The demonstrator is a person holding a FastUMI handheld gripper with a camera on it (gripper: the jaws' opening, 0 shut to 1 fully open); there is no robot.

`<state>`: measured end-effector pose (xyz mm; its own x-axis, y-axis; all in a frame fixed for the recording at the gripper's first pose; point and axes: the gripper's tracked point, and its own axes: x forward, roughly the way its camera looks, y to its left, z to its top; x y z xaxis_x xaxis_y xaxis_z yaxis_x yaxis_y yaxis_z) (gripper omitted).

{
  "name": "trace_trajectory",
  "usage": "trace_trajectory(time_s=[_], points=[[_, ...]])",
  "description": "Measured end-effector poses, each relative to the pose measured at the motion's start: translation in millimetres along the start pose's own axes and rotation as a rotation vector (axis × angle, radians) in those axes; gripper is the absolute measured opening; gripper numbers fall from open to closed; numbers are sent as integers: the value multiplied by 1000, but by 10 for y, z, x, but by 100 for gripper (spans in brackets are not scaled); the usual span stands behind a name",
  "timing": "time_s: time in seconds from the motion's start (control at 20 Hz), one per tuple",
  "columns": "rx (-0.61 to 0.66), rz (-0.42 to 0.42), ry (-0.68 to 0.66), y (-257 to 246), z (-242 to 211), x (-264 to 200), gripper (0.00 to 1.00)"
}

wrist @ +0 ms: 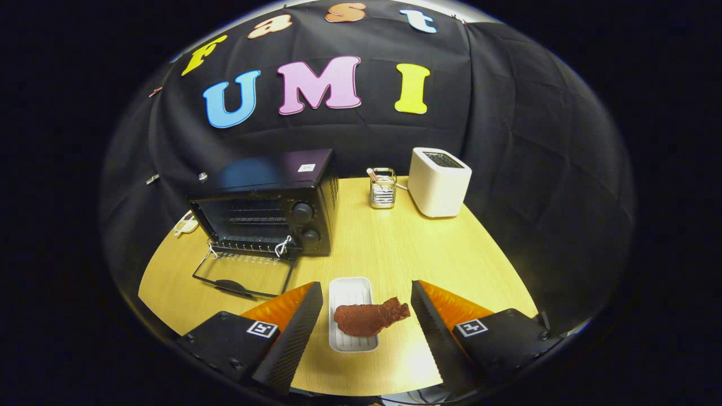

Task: Open the toaster oven, put the food inside, and close the toaster oven door.

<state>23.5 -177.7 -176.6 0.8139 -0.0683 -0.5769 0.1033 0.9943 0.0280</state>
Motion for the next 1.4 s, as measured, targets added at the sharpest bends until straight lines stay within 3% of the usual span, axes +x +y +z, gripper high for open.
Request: trace_trajectory(time_s=[0.3, 0.6, 0.9, 1.0, 1.2, 1.4], points=[[69, 98, 151, -273, -324, 365, 99], [216, 214, 289, -210, -591, 577, 97], [321, 247, 400, -159, -773, 596, 67], [345, 243, 409, -194, -751, 622, 42], [416, 270, 445, -136, -721, 545, 28], [393, 313, 451, -97, -675, 488, 16]])
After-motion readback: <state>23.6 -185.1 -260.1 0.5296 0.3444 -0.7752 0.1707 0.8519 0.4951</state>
